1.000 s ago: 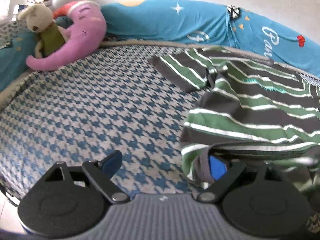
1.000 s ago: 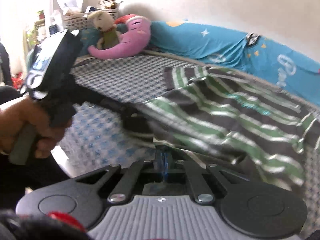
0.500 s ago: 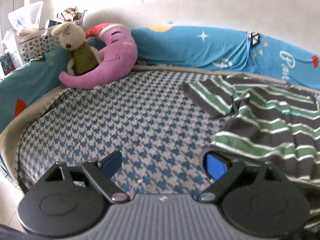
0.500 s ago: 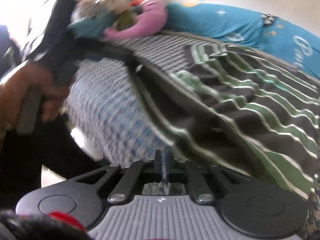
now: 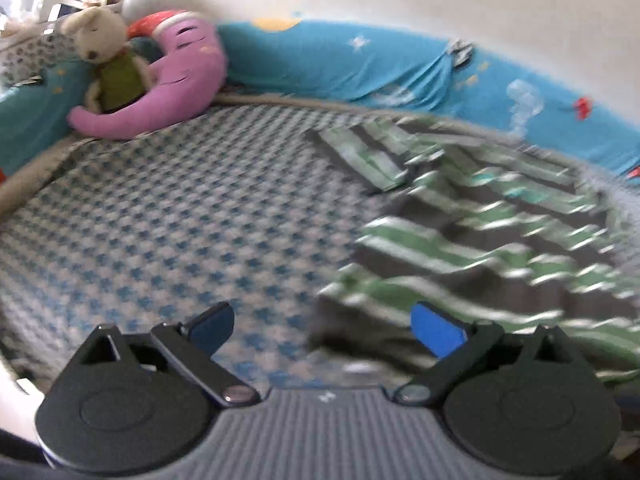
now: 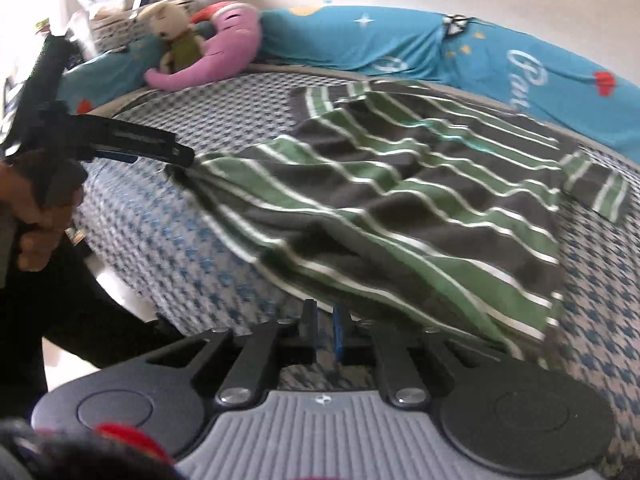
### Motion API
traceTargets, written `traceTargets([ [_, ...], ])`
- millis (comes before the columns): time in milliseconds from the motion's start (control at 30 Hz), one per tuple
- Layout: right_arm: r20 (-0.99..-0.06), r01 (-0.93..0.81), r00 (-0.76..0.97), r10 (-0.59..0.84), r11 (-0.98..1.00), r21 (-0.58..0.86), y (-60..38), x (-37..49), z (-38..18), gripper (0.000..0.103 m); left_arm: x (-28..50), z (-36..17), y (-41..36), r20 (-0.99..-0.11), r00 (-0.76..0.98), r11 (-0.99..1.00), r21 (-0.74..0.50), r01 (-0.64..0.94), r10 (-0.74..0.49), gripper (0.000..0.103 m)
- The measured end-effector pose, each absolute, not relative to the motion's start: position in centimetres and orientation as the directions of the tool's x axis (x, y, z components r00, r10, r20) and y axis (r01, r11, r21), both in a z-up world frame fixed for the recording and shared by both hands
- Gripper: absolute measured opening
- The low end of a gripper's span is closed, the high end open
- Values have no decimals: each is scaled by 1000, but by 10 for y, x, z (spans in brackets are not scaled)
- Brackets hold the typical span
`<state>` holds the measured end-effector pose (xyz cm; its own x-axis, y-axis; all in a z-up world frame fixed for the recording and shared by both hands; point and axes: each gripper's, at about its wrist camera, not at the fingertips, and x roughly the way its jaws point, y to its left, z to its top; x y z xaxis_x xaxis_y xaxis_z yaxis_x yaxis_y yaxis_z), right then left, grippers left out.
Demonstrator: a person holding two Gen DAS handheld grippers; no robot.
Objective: Fold clothes
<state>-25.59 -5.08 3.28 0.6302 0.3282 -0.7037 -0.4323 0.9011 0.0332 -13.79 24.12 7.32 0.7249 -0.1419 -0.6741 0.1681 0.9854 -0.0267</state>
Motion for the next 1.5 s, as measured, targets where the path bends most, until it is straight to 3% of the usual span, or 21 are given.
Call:
traceTargets([
  [133,-692,-337,670,268,941,37,-73,-255,39,14,-146,80,235,-627,744,971,-90,223,-229,102],
  [533,-690,104,723,29,983,150,-160,-244,40,15,-136,63,197,-653,703,951,-97,292,-282,102],
  [700,-693,157,720,45,961,226,-172,-239,34,31,-134,59,191,-657,693,947,-107,302,-295,102],
  [967,-715,169,697,60,955,245,-161,-223,17,34,-127,52,188,-679,674,947,-110,301,-293,102],
  [1067,-711,165,703,32,965,206,-155,-220,16,7,-126,49,186,-689,668,949,-101,298,-283,102],
  [1167,-653,180,757,18,955,235,-159,-227,29,4,-126,46,184,-698,659,948,-94,303,-280,102],
  [1267,-597,209,799,-71,964,165,-158,-238,50,3,-127,44,180,-707,648,943,-85,321,-284,102],
  [1400,-601,321,787,-137,924,210,-174,-241,48,4,-130,39,173,-717,638,938,-62,342,-280,102],
  [1500,-615,346,781,-106,894,286,-188,-242,43,6,-132,38,169,-721,633,933,-51,357,-282,102],
])
